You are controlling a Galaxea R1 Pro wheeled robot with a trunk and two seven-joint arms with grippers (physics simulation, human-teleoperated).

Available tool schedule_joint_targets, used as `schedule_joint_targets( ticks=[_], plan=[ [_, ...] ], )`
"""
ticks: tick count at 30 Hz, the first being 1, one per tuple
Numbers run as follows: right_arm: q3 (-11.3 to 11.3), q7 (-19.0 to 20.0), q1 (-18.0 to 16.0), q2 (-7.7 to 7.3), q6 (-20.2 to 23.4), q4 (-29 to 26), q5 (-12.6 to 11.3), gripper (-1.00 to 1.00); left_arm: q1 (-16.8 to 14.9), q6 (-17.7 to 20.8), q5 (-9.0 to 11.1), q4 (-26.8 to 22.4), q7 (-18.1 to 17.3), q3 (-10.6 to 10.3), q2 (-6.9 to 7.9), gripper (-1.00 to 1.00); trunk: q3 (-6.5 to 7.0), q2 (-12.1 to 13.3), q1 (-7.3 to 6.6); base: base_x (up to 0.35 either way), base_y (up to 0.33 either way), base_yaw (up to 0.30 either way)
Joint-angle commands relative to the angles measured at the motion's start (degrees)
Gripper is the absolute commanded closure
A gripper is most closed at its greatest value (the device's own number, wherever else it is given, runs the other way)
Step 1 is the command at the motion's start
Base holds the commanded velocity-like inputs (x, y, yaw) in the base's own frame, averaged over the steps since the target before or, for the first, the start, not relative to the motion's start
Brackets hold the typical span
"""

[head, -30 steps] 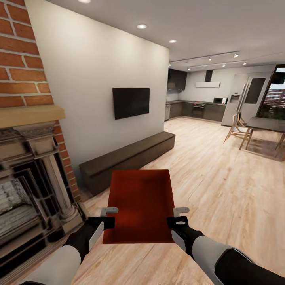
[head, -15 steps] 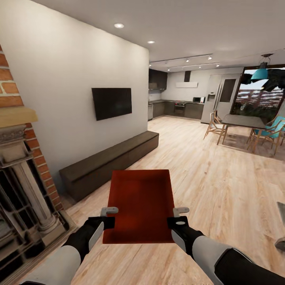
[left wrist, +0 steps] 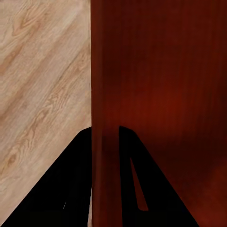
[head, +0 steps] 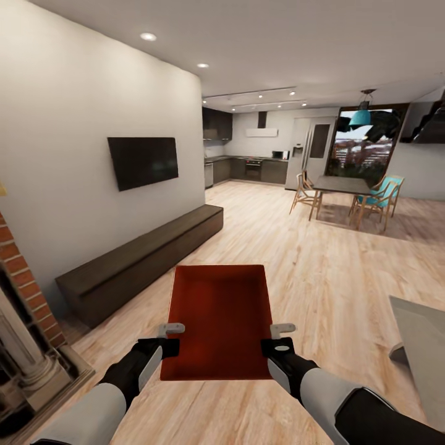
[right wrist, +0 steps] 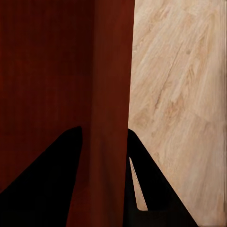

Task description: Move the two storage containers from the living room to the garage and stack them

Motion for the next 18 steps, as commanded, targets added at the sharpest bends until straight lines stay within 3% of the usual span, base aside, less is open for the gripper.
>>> schedule_joint_targets(
  ticks=[1,18],
  plan=[
    [0.03,-3.49,-0.04,0.2,-0.09,0.25,-1.4,1.0,-0.06,-0.41,-1.71,-1.44,0.75,0.41,-0.33,1.0,-0.1,-0.08,0.02,0.0,0.0,-0.287],
    [0.03,-3.49,-0.05,0.2,-0.09,0.25,-1.4,1.0,-0.03,-0.36,-1.97,-1.53,0.78,0.31,-0.42,1.0,-0.1,-0.08,0.02,0.0,0.0,-0.287]
  ],
)
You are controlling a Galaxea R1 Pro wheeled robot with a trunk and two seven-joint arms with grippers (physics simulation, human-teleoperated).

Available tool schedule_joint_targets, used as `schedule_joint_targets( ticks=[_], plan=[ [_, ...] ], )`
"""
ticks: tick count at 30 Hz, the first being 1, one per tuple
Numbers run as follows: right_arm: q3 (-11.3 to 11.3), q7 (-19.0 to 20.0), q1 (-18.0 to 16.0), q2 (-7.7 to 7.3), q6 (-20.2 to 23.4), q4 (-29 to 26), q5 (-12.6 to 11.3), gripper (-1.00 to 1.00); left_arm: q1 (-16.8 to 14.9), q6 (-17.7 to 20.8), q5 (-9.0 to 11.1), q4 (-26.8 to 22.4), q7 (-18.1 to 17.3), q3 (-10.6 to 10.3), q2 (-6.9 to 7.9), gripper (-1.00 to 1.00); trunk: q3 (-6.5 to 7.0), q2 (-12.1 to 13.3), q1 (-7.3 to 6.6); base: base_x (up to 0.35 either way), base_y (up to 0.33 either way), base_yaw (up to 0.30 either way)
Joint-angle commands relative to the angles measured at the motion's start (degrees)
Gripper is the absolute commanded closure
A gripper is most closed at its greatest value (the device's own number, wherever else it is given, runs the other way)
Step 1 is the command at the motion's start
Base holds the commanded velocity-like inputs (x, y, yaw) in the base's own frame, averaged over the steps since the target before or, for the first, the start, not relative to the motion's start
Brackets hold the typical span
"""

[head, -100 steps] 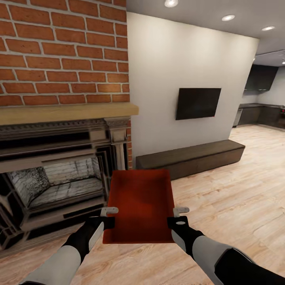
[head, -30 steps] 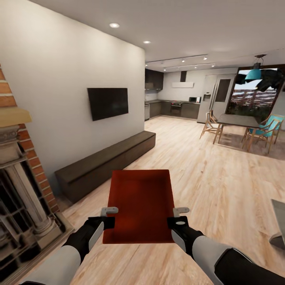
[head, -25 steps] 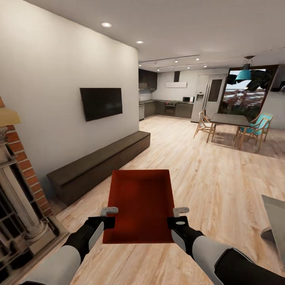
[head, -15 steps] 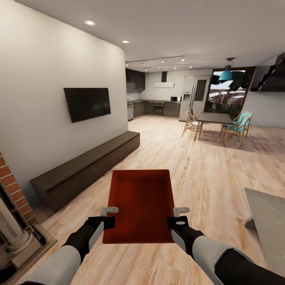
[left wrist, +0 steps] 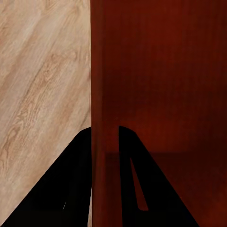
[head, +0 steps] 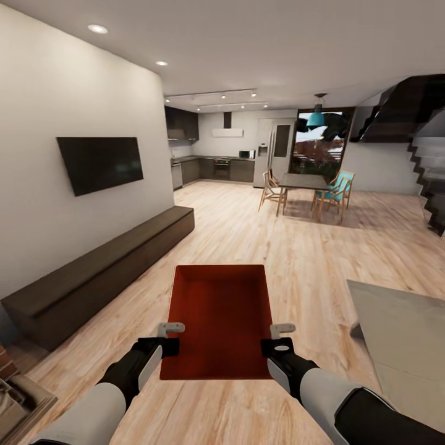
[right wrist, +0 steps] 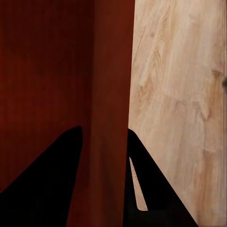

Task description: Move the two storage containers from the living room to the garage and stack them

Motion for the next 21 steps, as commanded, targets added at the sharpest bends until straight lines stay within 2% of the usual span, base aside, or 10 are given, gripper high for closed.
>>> schedule_joint_targets(
  ticks=[1,21],
  plan=[
    [0.28,-3.43,-0.03,0.09,-0.09,0.24,-1.39,1.0,-0.05,-0.93,-1.77,-1.0,0.77,0.37,-0.52,1.0,-0.1,-0.08,0.02,0.0,0.0,-0.287],
    [0.27,-3.43,-0.05,0.09,-0.09,0.24,-1.39,1.0,-0.04,-1.04,-1.81,-1.01,0.77,0.34,-0.52,1.0,-0.1,-0.08,0.02,0.0,0.0,-0.287]
  ],
)
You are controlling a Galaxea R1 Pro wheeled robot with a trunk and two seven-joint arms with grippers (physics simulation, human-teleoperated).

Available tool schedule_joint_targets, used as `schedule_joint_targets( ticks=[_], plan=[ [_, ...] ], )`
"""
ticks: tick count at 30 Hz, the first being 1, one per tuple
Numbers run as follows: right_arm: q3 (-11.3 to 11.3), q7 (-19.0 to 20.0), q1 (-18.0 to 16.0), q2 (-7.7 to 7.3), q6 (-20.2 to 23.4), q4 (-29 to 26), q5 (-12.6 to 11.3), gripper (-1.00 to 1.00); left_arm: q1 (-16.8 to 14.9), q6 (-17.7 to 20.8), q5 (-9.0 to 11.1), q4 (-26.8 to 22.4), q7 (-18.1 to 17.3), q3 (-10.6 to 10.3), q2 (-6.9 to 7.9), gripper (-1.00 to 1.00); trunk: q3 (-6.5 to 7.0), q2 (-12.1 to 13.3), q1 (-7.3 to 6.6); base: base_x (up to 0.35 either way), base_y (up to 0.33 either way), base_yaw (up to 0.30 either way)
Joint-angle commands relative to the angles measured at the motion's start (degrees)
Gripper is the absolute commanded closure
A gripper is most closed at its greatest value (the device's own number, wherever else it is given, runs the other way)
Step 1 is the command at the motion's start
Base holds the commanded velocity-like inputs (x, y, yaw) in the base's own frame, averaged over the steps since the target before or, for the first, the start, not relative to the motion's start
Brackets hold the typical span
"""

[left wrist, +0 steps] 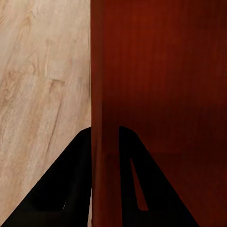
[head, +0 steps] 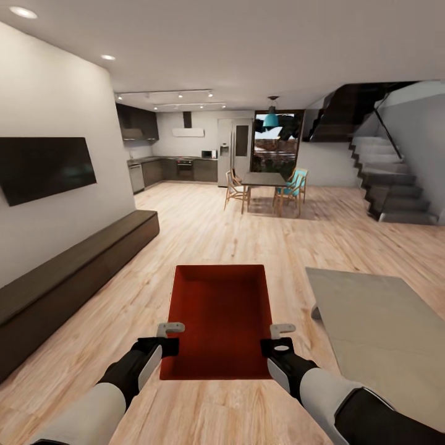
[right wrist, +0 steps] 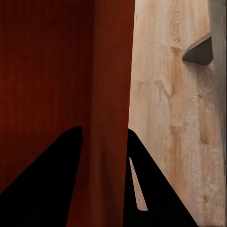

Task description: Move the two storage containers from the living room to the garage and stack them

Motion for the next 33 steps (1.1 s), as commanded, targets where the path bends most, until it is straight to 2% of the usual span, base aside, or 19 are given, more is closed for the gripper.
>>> schedule_joint_targets(
  ticks=[1,5,13,33],
  plan=[
    [0.34,-3.41,-0.03,0.07,-0.09,0.25,-1.4,1.0,-0.05,-1.14,-1.75,-0.87,0.77,0.36,-0.55,1.0,-0.1,-0.08,0.02,0.0,0.0,-0.287],
    [0.32,-3.48,-0.02,0.07,-0.09,0.25,-1.4,1.0,-0.07,-1.15,-1.79,-0.93,0.77,0.37,-0.55,1.0,-0.1,-0.08,0.02,0.0,0.0,-0.262],
    [0.31,-3.76,-0.02,0.07,-0.09,0.25,-1.4,1.0,-0.05,-1.1,-1.85,-1.02,0.75,0.32,-0.61,1.0,-0.1,-0.08,0.02,0.028,0.002,-0.032],
    [0.34,-3.76,-0.04,0.07,-0.01,0.25,-1.4,1.0,-0.06,-1.1,-1.89,-0.87,0.77,0.29,-0.55,1.0,-0.1,-0.08,0.02,0.305,0.082,0.0]
  ],
)
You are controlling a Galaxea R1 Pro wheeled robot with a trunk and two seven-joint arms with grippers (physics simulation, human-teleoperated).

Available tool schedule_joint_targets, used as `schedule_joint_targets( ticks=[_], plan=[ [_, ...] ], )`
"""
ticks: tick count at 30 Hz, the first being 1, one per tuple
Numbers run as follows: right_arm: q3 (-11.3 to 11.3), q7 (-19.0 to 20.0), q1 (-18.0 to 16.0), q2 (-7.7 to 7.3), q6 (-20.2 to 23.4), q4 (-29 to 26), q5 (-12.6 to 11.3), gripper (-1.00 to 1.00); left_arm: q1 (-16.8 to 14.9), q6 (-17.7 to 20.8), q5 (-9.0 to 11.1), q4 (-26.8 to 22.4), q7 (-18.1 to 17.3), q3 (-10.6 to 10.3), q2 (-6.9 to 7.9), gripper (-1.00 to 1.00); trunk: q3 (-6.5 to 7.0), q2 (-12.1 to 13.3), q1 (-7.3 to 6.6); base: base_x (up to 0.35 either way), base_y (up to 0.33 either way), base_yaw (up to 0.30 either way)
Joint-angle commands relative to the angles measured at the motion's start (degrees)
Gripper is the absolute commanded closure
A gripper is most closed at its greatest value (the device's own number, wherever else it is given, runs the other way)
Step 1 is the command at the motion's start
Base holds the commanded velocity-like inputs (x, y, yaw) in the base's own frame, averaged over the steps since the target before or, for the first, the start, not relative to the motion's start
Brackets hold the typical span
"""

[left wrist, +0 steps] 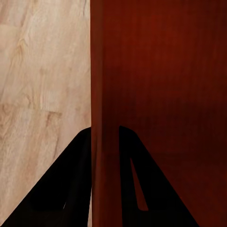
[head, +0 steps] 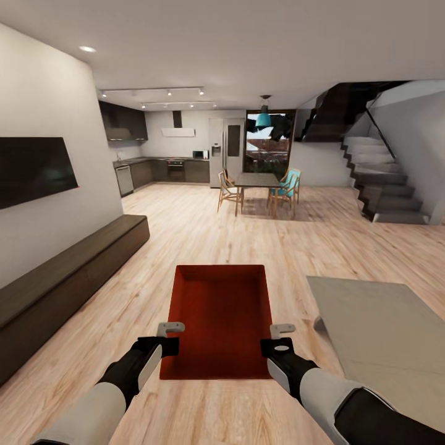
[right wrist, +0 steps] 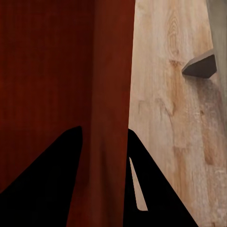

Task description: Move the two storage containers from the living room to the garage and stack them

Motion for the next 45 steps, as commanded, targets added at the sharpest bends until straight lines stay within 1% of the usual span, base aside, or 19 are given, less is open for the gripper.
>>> schedule_joint_targets(
  ticks=[1,9,20,27,45],
  plan=[
    [0.55,-3.84,-0.03,0.04,-0.07,0.24,-1.41,1.0,-0.06,-1.54,-1.61,-0.54,0.76,0.22,-0.56,1.0,-0.09,-0.07,0.05,0.319,0.087,0.0],
    [0.47,-3.88,-0.02,-0.05,-0.18,0.24,-1.41,1.0,-0.07,-1.54,-1.61,-0.54,0.76,0.22,-0.56,1.0,-0.09,-0.07,0.05,0.319,0.083,-0.013],
    [0.47,-3.93,-0.01,0.01,-0.15,0.24,-1.41,1.0,-0.06,-1.56,-1.61,-0.54,0.76,0.22,-0.56,1.0,-0.09,-0.07,0.05,0.32,0.076,-0.2],
    [0.47,-3.93,0.0,-0.01,-0.15,0.24,-1.41,1.0,-0.06,-1.61,-1.45,-0.46,0.8,0.3,-0.56,1.0,-0.09,-0.07,0.05,0.32,0.065,-0.01],
    [0.47,-3.93,0.0,-0.03,-0.15,0.24,-1.41,1.0,-0.06,-1.63,-1.35,-0.38,0.76,0.31,-0.56,1.0,-0.09,-0.07,0.05,0.322,0.002,0.0]
  ],
)
